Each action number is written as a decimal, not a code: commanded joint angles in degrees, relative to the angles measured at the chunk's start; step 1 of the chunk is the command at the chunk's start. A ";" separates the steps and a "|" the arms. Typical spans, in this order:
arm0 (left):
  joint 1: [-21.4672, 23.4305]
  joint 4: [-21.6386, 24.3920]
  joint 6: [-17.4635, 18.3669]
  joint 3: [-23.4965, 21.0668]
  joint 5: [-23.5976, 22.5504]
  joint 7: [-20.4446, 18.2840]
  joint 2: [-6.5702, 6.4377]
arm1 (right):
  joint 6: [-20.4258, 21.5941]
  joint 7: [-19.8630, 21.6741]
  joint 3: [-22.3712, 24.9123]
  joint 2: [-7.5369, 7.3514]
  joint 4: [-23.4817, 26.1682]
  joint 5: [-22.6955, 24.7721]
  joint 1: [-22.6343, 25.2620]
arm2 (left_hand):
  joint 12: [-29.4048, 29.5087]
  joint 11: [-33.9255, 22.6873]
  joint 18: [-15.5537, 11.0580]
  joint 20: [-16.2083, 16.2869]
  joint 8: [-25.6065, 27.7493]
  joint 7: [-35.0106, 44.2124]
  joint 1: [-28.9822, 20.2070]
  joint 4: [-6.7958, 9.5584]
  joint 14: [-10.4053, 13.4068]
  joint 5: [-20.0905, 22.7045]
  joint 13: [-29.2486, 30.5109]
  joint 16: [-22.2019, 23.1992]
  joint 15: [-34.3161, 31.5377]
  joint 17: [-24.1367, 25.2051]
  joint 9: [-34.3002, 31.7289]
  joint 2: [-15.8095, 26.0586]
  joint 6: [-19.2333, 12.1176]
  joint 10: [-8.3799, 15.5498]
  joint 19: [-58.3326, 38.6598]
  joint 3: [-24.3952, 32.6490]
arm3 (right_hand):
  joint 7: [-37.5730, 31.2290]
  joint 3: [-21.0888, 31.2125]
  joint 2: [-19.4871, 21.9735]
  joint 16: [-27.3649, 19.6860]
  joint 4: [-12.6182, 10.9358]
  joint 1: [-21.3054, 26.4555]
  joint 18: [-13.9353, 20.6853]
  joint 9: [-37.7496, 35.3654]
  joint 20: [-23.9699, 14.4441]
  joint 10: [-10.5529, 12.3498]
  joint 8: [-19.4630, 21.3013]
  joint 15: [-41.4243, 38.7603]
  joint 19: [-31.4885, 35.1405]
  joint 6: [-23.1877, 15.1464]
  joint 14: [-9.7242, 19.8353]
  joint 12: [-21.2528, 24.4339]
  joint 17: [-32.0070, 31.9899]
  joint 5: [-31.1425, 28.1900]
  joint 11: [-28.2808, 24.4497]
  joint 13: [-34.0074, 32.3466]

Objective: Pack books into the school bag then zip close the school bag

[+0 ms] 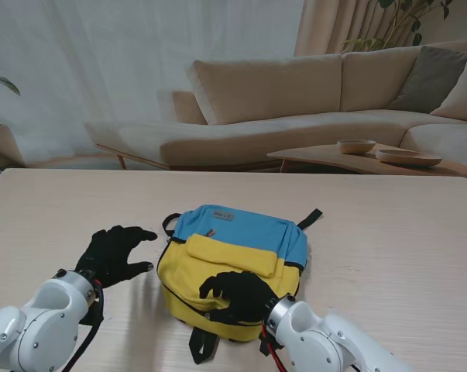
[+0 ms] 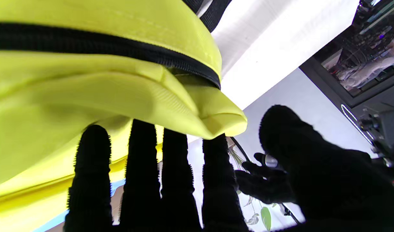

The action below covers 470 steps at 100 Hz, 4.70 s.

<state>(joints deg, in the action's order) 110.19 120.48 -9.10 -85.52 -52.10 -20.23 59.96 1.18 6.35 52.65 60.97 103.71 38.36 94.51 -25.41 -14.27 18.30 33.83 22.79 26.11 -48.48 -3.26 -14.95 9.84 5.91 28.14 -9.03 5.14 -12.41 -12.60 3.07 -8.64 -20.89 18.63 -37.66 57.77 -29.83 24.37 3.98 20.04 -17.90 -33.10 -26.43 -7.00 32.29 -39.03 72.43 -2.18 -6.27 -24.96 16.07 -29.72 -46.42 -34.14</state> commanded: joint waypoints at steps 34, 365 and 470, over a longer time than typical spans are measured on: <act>-1.98 -3.69 8.69 -2.12 -3.18 -4.39 -0.88 | 0.73 -1.98 3.26 0.63 4.57 0.76 1.65 | -0.02 0.56 -0.73 3.19 1.82 -0.23 1.10 2.31 1.85 -0.50 -0.23 -0.03 1.11 -2.00 -0.44 1.99 -2.83 2.12 6.98 -0.93 | 5.54 -1.74 2.77 -5.28 -1.98 -4.32 0.03 2.88 4.67 2.01 -4.50 10.66 -7.03 -0.18 0.82 5.02 -3.43 3.66 7.91 3.64; -20.37 -29.65 4.42 11.42 5.23 6.38 -0.11 | -15.57 -2.70 -14.30 2.73 -14.33 0.60 -17.61 | -8.68 -11.56 -1.13 3.99 37.00 35.07 -6.44 -3.56 2.73 25.17 -1.74 6.00 -11.24 0.36 -2.41 -11.73 -3.75 4.81 -10.69 18.29 | 6.61 -2.86 10.06 -11.89 -6.95 -0.54 16.51 -0.12 13.98 5.12 -11.60 23.36 -21.09 -2.36 9.97 8.95 -10.64 -0.63 17.98 8.57; 2.09 -8.43 2.65 0.51 3.85 7.12 0.76 | -20.35 1.25 -17.00 2.17 -13.99 0.63 -19.98 | -9.20 -11.37 -1.19 5.47 40.77 35.37 -5.92 -3.77 2.15 25.38 -1.62 6.32 -9.52 0.36 -3.97 -12.47 -0.48 2.57 -8.51 20.58 | 9.33 -3.78 11.16 -12.32 -7.07 -0.72 14.43 -11.69 11.26 2.22 -11.03 24.23 -17.46 0.56 6.70 10.05 -5.80 -12.70 21.48 -0.11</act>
<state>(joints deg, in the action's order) 110.84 110.16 -6.51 -84.99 -48.32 -11.52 60.37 -18.65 5.23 36.77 63.50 91.73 39.19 72.72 -33.55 -24.97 17.75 37.55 60.15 56.22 -54.01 -5.00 -12.92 31.34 5.93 33.46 -19.51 4.51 -15.39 -25.15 1.46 -5.49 -31.39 36.92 -29.34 54.23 -19.79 11.03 -1.71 20.70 0.28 -40.14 -11.29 0.55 21.11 -10.90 49.24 -2.93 5.31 -13.55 6.16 -41.21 -22.37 -28.09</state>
